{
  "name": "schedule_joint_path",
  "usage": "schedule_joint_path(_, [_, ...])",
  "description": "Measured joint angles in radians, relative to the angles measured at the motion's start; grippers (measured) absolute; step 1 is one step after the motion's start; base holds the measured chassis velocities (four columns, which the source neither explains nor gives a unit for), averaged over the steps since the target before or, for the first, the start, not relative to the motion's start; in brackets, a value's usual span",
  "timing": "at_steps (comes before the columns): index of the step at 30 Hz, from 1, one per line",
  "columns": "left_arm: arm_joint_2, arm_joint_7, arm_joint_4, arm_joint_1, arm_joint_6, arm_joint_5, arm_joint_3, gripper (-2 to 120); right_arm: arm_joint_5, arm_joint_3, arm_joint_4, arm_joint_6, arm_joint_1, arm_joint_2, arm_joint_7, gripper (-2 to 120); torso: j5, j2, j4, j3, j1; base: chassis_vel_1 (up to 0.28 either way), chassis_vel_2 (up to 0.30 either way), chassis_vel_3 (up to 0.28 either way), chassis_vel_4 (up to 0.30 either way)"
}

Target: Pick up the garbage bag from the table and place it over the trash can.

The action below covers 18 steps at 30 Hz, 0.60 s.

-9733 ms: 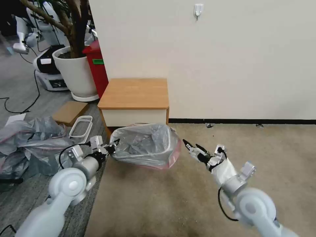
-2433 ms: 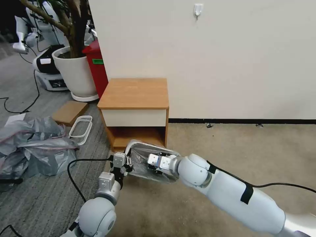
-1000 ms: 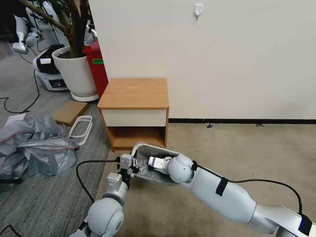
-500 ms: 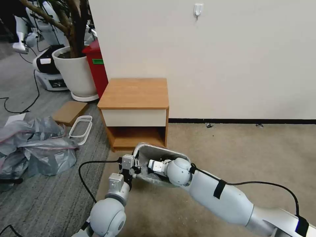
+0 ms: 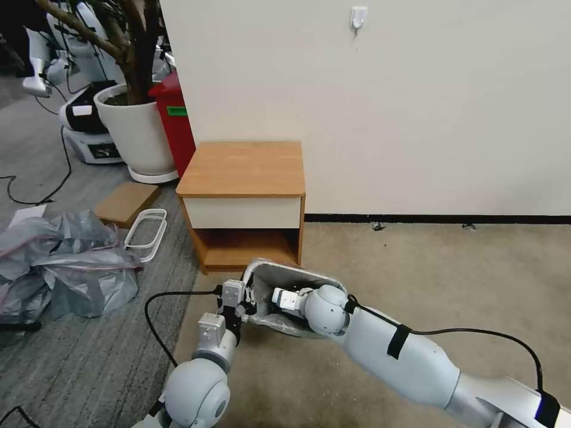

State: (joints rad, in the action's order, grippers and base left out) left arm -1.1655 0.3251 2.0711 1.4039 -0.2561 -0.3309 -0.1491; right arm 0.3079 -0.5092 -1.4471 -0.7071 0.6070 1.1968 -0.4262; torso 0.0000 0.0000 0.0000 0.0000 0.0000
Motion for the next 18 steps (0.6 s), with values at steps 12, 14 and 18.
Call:
schedule_joint_path(12, [0.007, 0.001, 0.010, 0.003, -0.002, -0.019, -0.010, 3, 0.004, -0.002, 0.017, 0.000, -0.003, 0.015, -0.001, 0, 0.0000, 0.000, 0.0000, 0.000, 0.000, 0.000, 0.000, 0.000, 0.000])
schedule_joint_path(14, [0.007, 0.001, 0.010, 0.003, -0.002, -0.020, -0.010, 3, 0.004, -0.002, 0.017, 0.000, -0.002, 0.015, -0.001, 0, 0.0000, 0.000, 0.0000, 0.000, 0.000, 0.000, 0.000, 0.000, 0.000])
schedule_joint_path(18, [0.006, 0.001, 0.008, 0.001, -0.002, -0.020, -0.011, 3, 0.003, -0.002, 0.013, 0.000, -0.003, 0.008, -0.001, 0, 0.0000, 0.000, 0.0000, 0.000, 0.000, 0.000, 0.000, 0.000, 0.000])
